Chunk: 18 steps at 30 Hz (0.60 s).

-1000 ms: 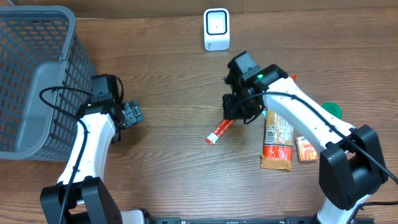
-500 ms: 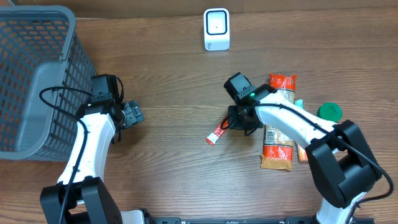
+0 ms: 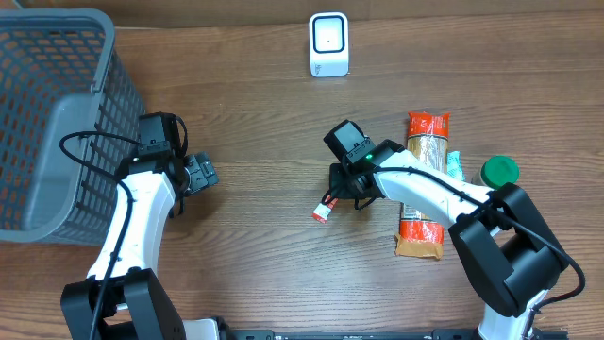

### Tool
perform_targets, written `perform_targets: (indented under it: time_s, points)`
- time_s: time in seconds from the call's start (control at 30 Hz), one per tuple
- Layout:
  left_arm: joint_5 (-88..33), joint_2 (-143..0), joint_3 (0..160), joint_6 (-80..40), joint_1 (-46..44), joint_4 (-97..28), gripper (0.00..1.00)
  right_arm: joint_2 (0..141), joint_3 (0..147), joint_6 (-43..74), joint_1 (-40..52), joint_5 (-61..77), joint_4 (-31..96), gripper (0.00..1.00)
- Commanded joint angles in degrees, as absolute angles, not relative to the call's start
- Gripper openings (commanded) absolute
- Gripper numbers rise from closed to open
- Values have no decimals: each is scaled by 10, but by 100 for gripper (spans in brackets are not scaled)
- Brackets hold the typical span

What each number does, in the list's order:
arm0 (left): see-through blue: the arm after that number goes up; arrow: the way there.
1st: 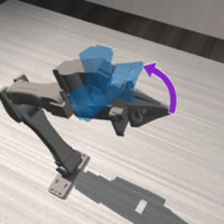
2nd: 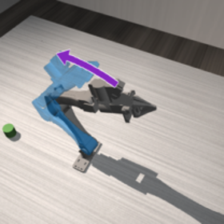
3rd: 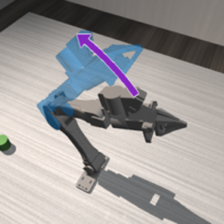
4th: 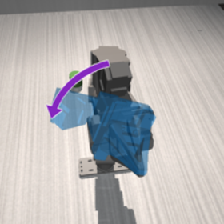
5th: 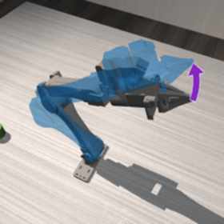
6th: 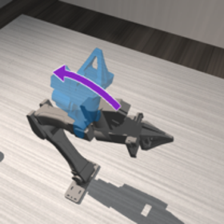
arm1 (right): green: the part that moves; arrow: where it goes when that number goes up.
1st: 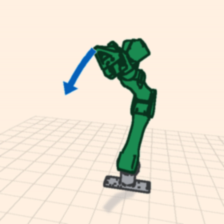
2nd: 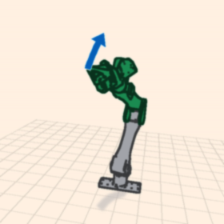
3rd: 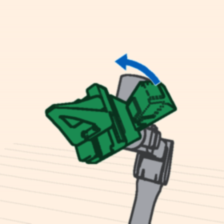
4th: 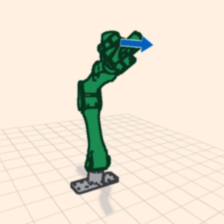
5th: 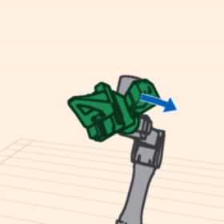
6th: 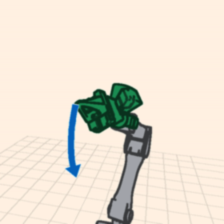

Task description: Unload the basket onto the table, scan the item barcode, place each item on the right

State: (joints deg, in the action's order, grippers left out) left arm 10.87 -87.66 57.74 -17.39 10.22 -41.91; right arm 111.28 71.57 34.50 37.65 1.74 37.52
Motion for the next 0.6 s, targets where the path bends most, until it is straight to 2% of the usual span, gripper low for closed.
perform_targets:
  time_s: [0.0, 0.33, 0.57]
  points:
    - [105, -874, 588, -169, 101, -417, 100, 1114, 712, 373, 379, -9, 372, 4]
    - [105, -874, 588, -169, 101, -417, 100, 1121, 712, 393, 380, -18, 348, 5]
    - [105, -874, 588, -169, 101, -417, 100, 1156, 712, 392, 380, 55, 319, 9]
